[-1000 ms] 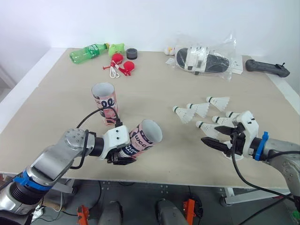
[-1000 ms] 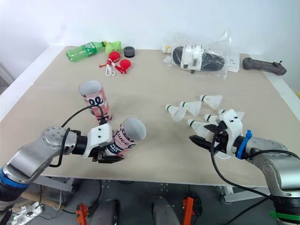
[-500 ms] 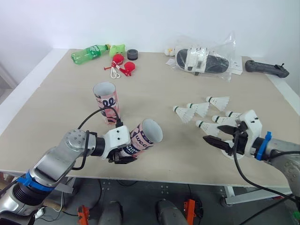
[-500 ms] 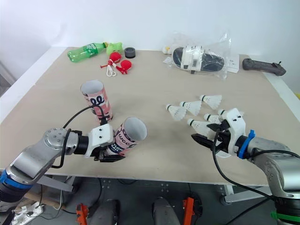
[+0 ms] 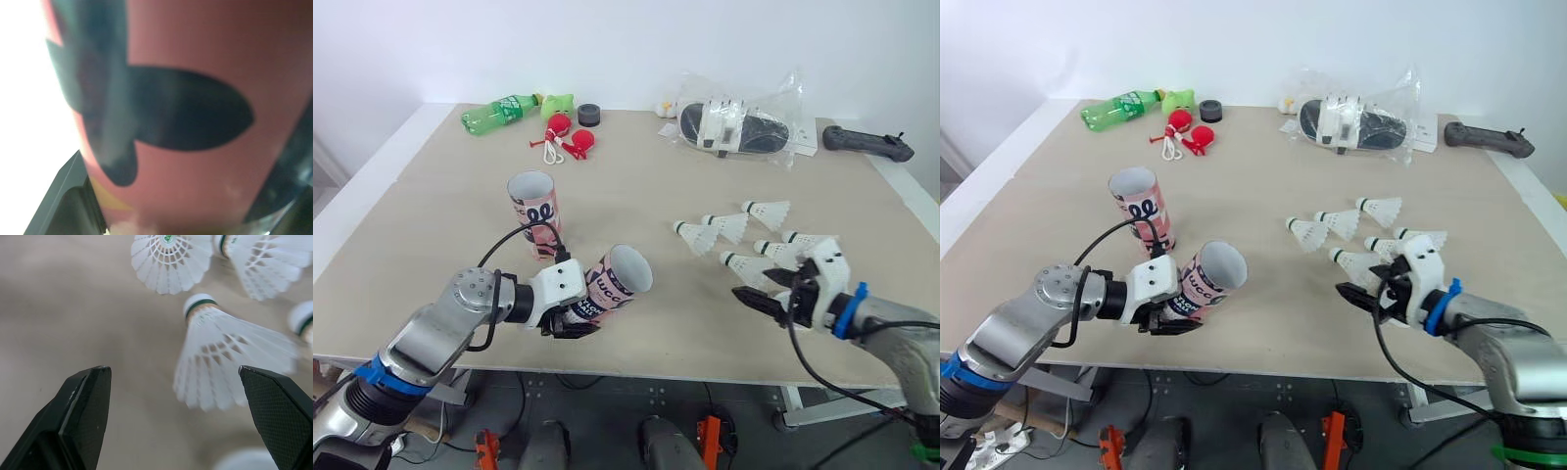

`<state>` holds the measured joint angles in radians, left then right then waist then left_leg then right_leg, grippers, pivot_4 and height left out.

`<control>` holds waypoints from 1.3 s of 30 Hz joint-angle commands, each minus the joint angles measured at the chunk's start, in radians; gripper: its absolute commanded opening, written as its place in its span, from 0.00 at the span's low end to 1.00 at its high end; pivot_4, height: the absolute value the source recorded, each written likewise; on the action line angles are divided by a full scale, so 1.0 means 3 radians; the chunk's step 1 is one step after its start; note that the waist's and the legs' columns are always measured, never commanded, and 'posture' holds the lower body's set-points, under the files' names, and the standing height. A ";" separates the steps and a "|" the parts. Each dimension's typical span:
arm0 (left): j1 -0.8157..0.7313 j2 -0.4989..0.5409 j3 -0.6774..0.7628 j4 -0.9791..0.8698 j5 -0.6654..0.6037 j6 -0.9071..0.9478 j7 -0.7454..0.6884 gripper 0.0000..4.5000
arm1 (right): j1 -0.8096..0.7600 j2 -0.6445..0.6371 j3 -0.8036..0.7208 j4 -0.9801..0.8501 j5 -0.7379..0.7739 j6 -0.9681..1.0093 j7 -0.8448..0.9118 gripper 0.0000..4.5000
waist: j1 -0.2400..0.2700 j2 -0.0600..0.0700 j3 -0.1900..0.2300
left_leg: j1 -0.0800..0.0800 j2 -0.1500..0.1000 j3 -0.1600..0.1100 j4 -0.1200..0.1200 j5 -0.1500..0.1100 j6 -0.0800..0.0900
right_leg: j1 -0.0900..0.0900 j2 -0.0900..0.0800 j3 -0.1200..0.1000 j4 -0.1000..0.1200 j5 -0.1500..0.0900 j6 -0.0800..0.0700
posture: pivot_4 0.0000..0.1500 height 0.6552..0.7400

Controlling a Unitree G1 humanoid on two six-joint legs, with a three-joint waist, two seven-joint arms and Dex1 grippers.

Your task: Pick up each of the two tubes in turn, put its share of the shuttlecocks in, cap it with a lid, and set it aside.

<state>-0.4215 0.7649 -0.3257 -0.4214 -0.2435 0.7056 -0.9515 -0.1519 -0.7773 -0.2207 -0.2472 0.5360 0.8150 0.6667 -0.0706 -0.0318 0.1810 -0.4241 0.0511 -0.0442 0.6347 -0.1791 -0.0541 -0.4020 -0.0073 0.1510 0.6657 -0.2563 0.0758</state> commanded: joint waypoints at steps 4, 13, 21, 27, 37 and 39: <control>-0.0007 -0.0030 -0.0045 -0.0005 0.0045 0.0043 0.0026 0.67 | -0.0303 0.0156 0.0212 0.0355 -0.0313 -0.0259 -0.0141 1.00 | 0.0003 0.0000 0.0000 | -0.0001 0.0000 0.0000 0.0000 0.0000 0.0000 | 0.0000 -0.0001 0.0000 -0.0001 0.0000 0.0001 | 1.00 1.00; -0.0008 -0.0034 -0.0040 -0.0007 0.0043 0.0046 0.0032 0.66 | -0.0382 0.0333 0.0255 0.0566 -0.0480 -0.0454 -0.0194 0.47 | 0.0002 0.0001 0.0000 | -0.0002 0.0000 0.0000 -0.0002 0.0000 0.0000 | 0.0000 0.0000 0.0000 -0.0001 -0.0002 0.0003 | 1.00 1.00; -0.0024 -0.0054 -0.0061 0.0007 0.0051 0.0036 0.0031 0.66 | -0.0317 0.0183 0.0162 0.0262 -0.0352 -0.0558 0.0125 0.00 | 0.0004 0.0002 0.0001 | -0.0002 0.0000 0.0000 -0.0002 0.0000 0.0000 | 0.0000 0.0000 0.0000 -0.0001 -0.0002 0.0003 | 1.00 1.00; -0.0026 -0.0079 -0.0072 0.0013 0.0061 0.0053 0.0032 0.66 | -0.0686 -0.0300 0.0068 -0.0371 0.0158 -0.0447 0.0830 0.00 | -0.0003 0.0011 0.0005 | -0.0002 -0.0001 0.0000 -0.0002 0.0000 0.0000 | 0.0000 -0.0001 0.0002 -0.0001 -0.0002 0.0003 | 1.00 1.00; -0.0035 -0.0125 -0.0088 0.0018 0.0101 0.0081 0.0038 0.66 | -0.1695 -0.0598 0.0981 -0.0828 0.0014 -0.0616 0.1508 0.00 | 0.0009 0.0008 0.0003 | -0.0009 -0.0004 0.0002 -0.0004 0.0000 -0.0001 | -0.0007 -0.0007 -0.0001 -0.0007 -0.0005 0.0004 | 1.00 1.00; -0.0033 -0.0129 -0.0083 0.0014 0.0106 0.0089 0.0039 0.66 | -0.1800 -0.0599 0.1165 -0.0770 -0.0205 -0.0741 0.1530 0.00 | 0.0016 0.0008 0.0003 | -0.0010 -0.0003 0.0000 -0.0004 0.0000 -0.0001 | -0.0009 -0.0007 -0.0002 -0.0007 -0.0005 0.0004 | 1.00 1.00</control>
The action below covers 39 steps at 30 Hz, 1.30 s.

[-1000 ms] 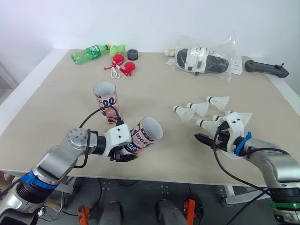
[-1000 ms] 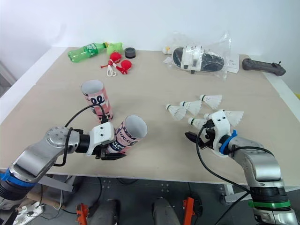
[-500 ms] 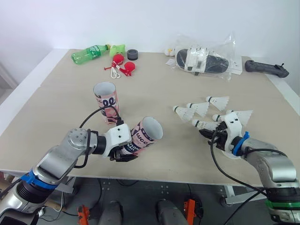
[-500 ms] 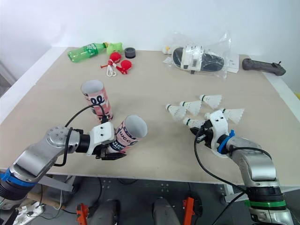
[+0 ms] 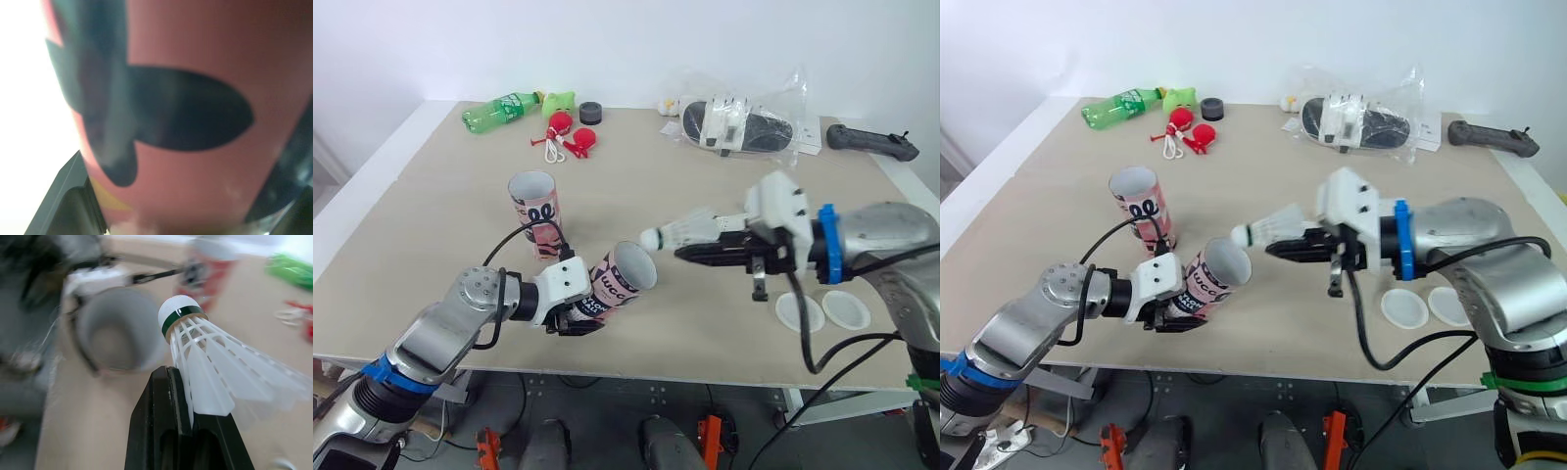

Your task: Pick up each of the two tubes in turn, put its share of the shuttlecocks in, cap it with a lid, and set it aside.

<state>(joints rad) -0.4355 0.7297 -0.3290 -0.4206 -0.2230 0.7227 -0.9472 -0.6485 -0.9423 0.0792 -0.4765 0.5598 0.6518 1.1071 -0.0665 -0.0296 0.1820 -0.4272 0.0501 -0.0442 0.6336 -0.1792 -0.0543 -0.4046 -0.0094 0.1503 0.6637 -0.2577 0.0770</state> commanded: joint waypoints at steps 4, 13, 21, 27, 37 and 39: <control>0.0018 -0.0020 -0.0072 0.0002 0.0043 0.0047 0.0030 0.66 | -0.0233 0.0015 0.0357 0.0048 -0.0484 -0.0318 0.0114 0.00 | 0.0017 0.0000 0.0000 | -0.0004 0.0000 0.0001 0.0000 0.0000 0.0000 | -0.0004 0.0000 0.0000 0.0000 0.0000 0.0000 | 1.00 1.00; 0.0006 -0.0036 -0.0082 0.0037 0.0060 0.0021 0.0028 0.66 | -0.0336 0.0171 0.0459 -0.0205 -0.0398 -0.0133 0.0117 0.00 | 0.0033 0.0000 0.0000 | -0.0004 0.0000 0.0000 -0.0001 0.0000 0.0000 | -0.0005 0.0000 0.0000 0.0001 0.0000 0.0000 | 1.00 1.00; 0.0001 -0.0048 -0.0100 0.0044 0.0072 0.0012 0.0015 0.66 | -0.0279 0.0221 0.0300 -0.0303 -0.0201 0.0027 0.0094 0.59 | 0.0052 0.0000 0.0000 | -0.0004 0.0000 0.0000 -0.0001 0.0000 0.0000 | -0.0005 0.0000 0.0000 0.0001 0.0000 -0.0001 | 1.00 1.00; 0.0049 -0.0042 -0.0078 0.0002 0.0074 0.0043 0.0038 0.66 | 0.0000 0.0144 -0.0481 -0.0185 0.0235 0.0522 -0.0211 0.98 | 0.0068 -0.0001 0.0000 | -0.0006 0.0000 -0.0001 -0.0002 0.0000 0.0000 | -0.0004 0.0000 -0.0001 0.0001 -0.0003 0.0000 | 1.00 1.00; 0.0068 -0.0050 -0.0055 0.0010 0.0055 0.0052 0.0029 0.66 | 0.1131 0.0604 -0.0617 0.0293 -0.0440 0.0426 -0.1412 0.98 | 0.0056 -0.0002 -0.0002 | -0.0002 0.0001 -0.0001 -0.0004 0.0000 0.0000 | -0.0005 0.0002 -0.0001 0.0002 0.0000 -0.0003 | 1.00 1.00; 0.0052 -0.0049 -0.0064 0.0023 0.0062 0.0042 0.0014 0.66 | 0.1115 0.0789 -0.0480 0.0472 -0.0628 0.0369 -0.1637 0.98 | 0.0050 -0.0001 -0.0003 | -0.0001 0.0001 0.0000 -0.0003 0.0000 0.0000 | -0.0005 0.0002 0.0000 0.0002 0.0002 -0.0003 | 1.00 1.00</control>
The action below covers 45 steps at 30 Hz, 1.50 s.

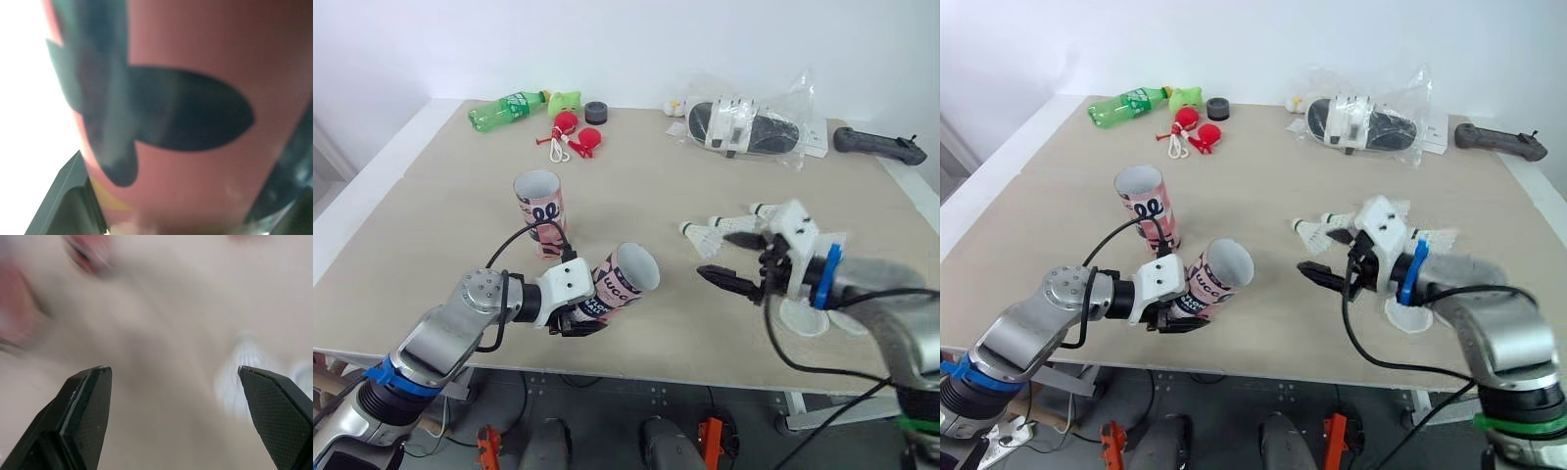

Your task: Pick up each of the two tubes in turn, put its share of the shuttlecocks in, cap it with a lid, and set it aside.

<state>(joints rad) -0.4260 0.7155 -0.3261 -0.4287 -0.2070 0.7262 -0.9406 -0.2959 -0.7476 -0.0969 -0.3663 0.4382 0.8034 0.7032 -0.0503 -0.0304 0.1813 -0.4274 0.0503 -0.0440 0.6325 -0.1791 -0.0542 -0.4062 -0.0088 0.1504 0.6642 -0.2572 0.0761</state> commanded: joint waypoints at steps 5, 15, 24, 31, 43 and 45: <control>0.0010 -0.0005 -0.0074 0.0056 0.0014 0.0037 -0.0017 0.66 | -0.0225 0.0591 0.0347 0.0483 -0.0501 -0.0320 -0.0641 0.98 | -0.0013 0.0001 -0.0001 | 0.0000 0.0000 0.0000 0.0000 0.0001 0.0000 | 0.0000 0.0000 0.0000 0.0000 0.0002 0.0000 | 1.00 1.00; 0.0017 -0.0011 -0.0058 0.0025 0.0008 0.0075 0.0006 0.66 | -0.0656 0.1100 0.0506 0.1278 -0.0892 -0.0720 -0.1013 0.98 | -0.0008 0.0002 -0.0001 | -0.0002 0.0001 -0.0002 -0.0002 0.0001 -0.0001 | 0.0001 0.0002 0.0000 0.0000 0.0001 0.0001 | 1.00 1.00; -0.0011 -0.0035 -0.0077 0.0022 0.0014 0.0083 0.0004 0.66 | -0.0776 0.1214 0.0476 0.1478 -0.1013 -0.0897 -0.1058 0.27 | -0.0011 0.0003 -0.0001 | -0.0001 0.0001 -0.0003 -0.0003 0.0001 -0.0001 | 0.0001 0.0004 0.0000 0.0000 0.0001 0.0002 | 1.00 1.00; -0.0022 -0.0054 -0.0081 0.0025 0.0024 0.0087 0.0013 0.66 | -0.0693 0.0960 0.0371 0.0946 -0.0709 -0.0905 -0.0512 0.02 | 0.0000 0.0005 0.0000 | -0.0002 0.0001 -0.0003 -0.0003 0.0001 -0.0001 | 0.0001 0.0004 0.0000 0.0000 0.0001 0.0002 | 1.00 1.00; -0.0007 -0.0072 -0.0086 0.0074 0.0043 0.0042 0.0004 0.66 | -0.1173 -0.0484 0.0087 -0.0115 0.0554 -0.0437 0.1328 0.02 | 0.0008 0.0006 0.0002 | 0.0001 0.0000 -0.0005 -0.0003 0.0001 0.0000 | 0.0005 0.0003 -0.0001 -0.0001 -0.0003 0.0002 | 1.00 1.00; -0.0001 -0.0076 -0.0087 0.0071 0.0044 0.0046 0.0009 0.66 | -0.1264 -0.0599 0.0281 -0.0197 0.0449 -0.0481 0.1453 0.02 | 0.0008 0.0006 0.0002 | 0.0000 0.0000 -0.0003 -0.0002 0.0001 -0.0001 | 0.0004 0.0001 0.0000 -0.0001 -0.0003 0.0001 | 1.00 1.00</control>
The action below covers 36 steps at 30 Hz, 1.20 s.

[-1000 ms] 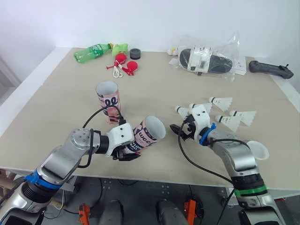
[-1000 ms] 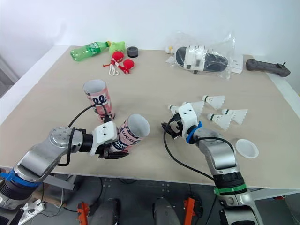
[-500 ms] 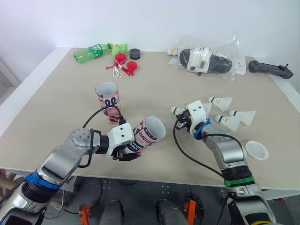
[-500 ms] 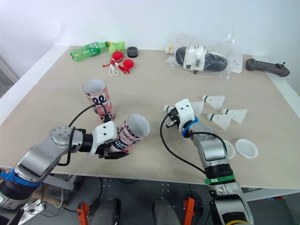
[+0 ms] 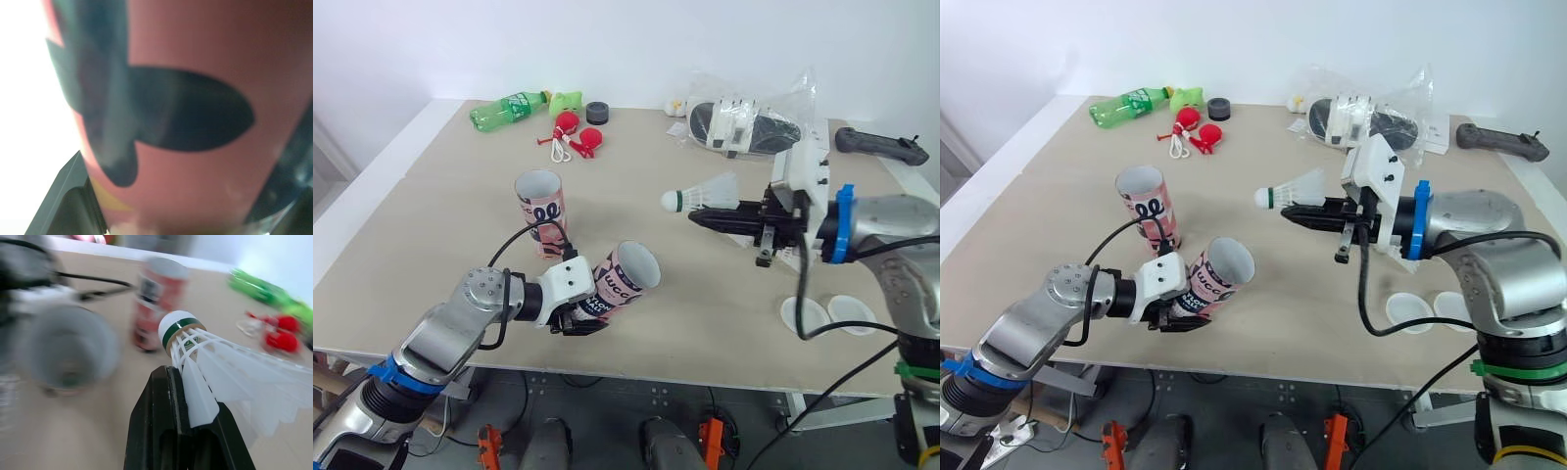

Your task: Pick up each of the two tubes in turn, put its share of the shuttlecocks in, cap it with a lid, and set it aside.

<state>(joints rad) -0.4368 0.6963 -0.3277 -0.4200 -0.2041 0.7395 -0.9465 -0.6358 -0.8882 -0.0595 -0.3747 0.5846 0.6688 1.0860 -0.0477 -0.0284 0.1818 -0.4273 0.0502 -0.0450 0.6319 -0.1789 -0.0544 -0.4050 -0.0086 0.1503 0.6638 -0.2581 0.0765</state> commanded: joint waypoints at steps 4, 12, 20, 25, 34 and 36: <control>0.0040 -0.0021 -0.0083 0.0031 0.0035 0.0016 0.0039 0.66 | -0.0219 -0.0170 0.0518 -0.0209 -0.0302 -0.0156 0.0246 0.02 | 0.0001 0.0000 0.0000 | 0.0000 0.0000 0.0002 0.0001 0.0000 0.0000 | -0.0003 -0.0002 0.0000 0.0000 0.0000 -0.0001 | 1.00 1.00; 0.0046 -0.0012 -0.0082 0.0018 0.0041 0.0024 0.0037 0.66 | -0.0244 -0.0059 0.0769 -0.0341 -0.0364 -0.0179 0.0334 0.02 | 0.0005 0.0000 0.0000 | -0.0004 -0.0001 0.0003 0.0000 0.0000 0.0000 | -0.0005 -0.0004 0.0000 -0.0001 -0.0001 0.0001 | 1.00 1.00; 0.0040 -0.0007 -0.0096 0.0018 0.0047 0.0017 0.0020 0.66 | -0.0235 -0.0024 0.0788 -0.0427 -0.0327 -0.0101 0.0303 0.24 | 0.0005 0.0000 0.0000 | -0.0004 -0.0001 0.0003 0.0000 0.0000 0.0000 | -0.0005 -0.0004 0.0000 -0.0001 -0.0001 0.0000 | 1.00 1.00; 0.0050 -0.0005 -0.0099 0.0019 0.0050 0.0005 0.0015 0.66 | -0.0168 0.0006 0.0627 -0.0514 -0.0156 0.0048 0.0207 0.75 | 0.0006 0.0000 0.0000 | -0.0004 -0.0001 0.0003 0.0000 0.0000 0.0000 | -0.0005 -0.0004 -0.0001 -0.0001 -0.0001 0.0000 | 1.00 1.00; 0.0107 -0.0001 -0.0098 -0.0014 0.0031 0.0006 0.0027 0.66 | 0.0325 0.0178 -0.0522 0.0025 0.0133 0.0512 -0.0725 0.99 | 0.0010 -0.0006 -0.0003 | -0.0007 -0.0003 0.0001 0.0003 0.0000 0.0000 | -0.0003 -0.0005 -0.0001 -0.0002 -0.0003 0.0001 | 1.00 1.00; 0.0112 -0.0007 -0.0100 -0.0017 0.0027 0.0009 0.0026 0.66 | 0.0452 0.0180 -0.0661 0.0108 0.0125 0.0498 -0.0832 0.99 | 0.0005 -0.0003 -0.0002 | -0.0006 -0.0002 0.0001 0.0002 0.0000 0.0000 | -0.0004 -0.0005 -0.0001 -0.0001 -0.0002 0.0000 | 1.00 1.00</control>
<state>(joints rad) -0.4210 0.6955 -0.3289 -0.4309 -0.1974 0.7264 -0.9436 -0.5111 -0.8326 -0.1974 -0.3421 0.6227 0.8270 0.8690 -0.0463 -0.0294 0.1812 -0.4291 0.0494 -0.0446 0.6325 -0.1790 -0.0544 -0.4063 -0.0100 0.1499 0.6635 -0.2587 0.0766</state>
